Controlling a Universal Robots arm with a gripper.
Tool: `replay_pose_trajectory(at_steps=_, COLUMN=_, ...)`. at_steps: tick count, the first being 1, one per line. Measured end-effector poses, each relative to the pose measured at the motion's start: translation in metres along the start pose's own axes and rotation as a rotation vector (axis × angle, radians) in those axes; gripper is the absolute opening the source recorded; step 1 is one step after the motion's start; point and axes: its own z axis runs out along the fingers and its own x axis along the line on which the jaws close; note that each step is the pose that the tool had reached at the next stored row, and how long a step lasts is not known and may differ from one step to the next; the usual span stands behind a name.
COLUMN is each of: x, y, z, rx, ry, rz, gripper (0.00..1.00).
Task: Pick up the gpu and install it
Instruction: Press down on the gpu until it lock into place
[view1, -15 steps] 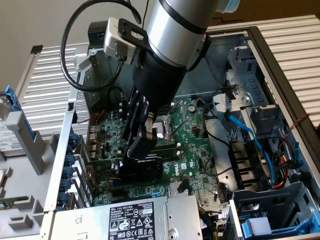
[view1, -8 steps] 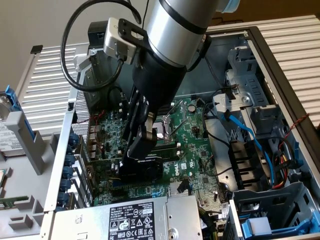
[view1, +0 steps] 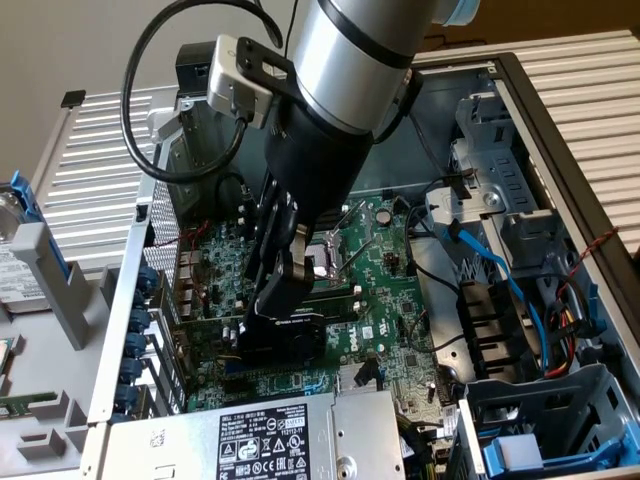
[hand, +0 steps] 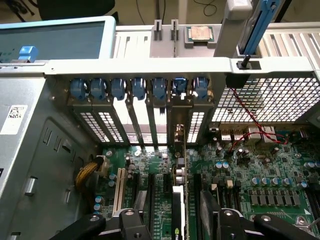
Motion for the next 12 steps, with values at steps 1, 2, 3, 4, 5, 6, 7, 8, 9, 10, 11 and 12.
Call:
replay_pose_trajectory(at_steps=1, x=0.0, y=0.0, z=0.0, rx=0.0, ry=0.0001, rz=0.0, gripper=0.54)
replay_pose_trajectory(at_steps=2, x=0.0, y=0.0, z=0.0, rx=0.0, ry=0.0, rz=0.0, gripper=0.54)
replay_pose_trajectory(at_steps=3, x=0.0, y=0.0, z=0.0, rx=0.0, ry=0.0, rz=0.0, gripper=0.54)
replay_pose_trajectory(at_steps=4, x=0.0, y=0.0, z=0.0, rx=0.0, ry=0.0001, rz=0.0, gripper=0.54)
replay_pose_trajectory(at_steps=5, x=0.0, y=0.0, z=0.0, rx=0.0, ry=0.0, rz=0.0, gripper=0.54)
replay_pose_trajectory(at_steps=6, x=0.0, y=0.0, z=0.0, rx=0.0, ry=0.0, rz=0.0, gripper=0.54)
replay_pose_trajectory(at_steps=7, x=0.0, y=0.0, z=0.0, rx=0.0, ry=0.0, rz=0.0, gripper=0.54)
replay_pose_trajectory(at_steps=8, x=0.0, y=0.0, z=0.0, rx=0.0, ry=0.0, rz=0.0, gripper=0.52)
replay_pose_trajectory(at_steps=9, x=0.0, y=0.0, z=0.0, rx=0.0, ry=0.0, rz=0.0, gripper=0.45)
replay_pose_trajectory(at_steps=10, x=0.0, y=0.0, z=0.0, rx=0.0, ry=0.0, rz=0.0, gripper=0.39)
replay_pose_trajectory(at_steps=11, x=0.0, y=0.0, z=0.0, rx=0.0, ry=0.0004, rz=-0.001, gripper=0.39)
replay_pose_trajectory(at_steps=12, x=0.0, y=0.0, z=0.0, rx=0.0001, ry=0.0017, rz=-0.003, gripper=0.33)
